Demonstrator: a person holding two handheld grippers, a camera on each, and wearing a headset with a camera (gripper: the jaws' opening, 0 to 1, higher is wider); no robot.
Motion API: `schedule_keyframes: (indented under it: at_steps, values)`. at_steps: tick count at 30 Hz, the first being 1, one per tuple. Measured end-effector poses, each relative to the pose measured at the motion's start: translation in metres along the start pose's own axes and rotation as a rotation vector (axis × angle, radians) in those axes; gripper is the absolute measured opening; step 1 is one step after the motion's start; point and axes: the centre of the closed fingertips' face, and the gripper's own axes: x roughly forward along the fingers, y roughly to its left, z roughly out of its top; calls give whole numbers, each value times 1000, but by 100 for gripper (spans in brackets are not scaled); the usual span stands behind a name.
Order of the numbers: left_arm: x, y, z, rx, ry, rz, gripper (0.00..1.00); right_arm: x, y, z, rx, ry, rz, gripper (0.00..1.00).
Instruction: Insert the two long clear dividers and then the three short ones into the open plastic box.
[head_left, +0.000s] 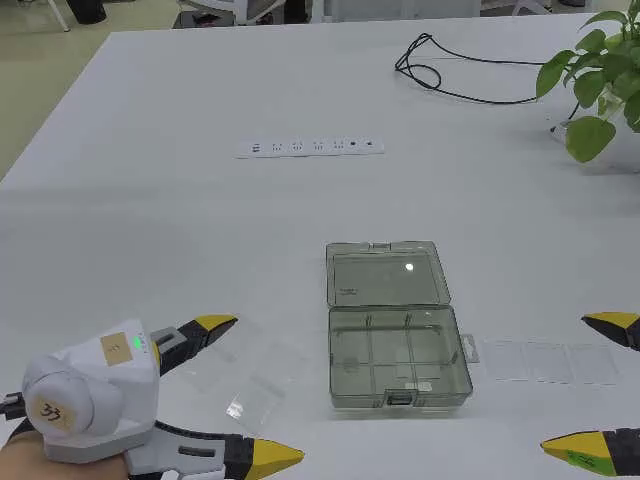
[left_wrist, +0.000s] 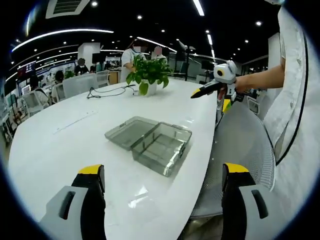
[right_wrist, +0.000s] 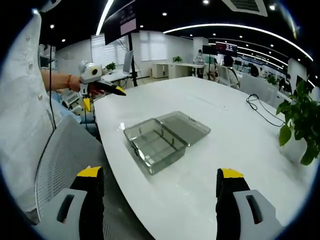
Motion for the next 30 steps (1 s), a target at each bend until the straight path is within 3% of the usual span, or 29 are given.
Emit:
schedule_keyframes:
  at_steps: [30]
  values:
    - [-1, -1, 0, 1, 5, 0, 99, 4, 3, 3, -19, 1, 19, 94]
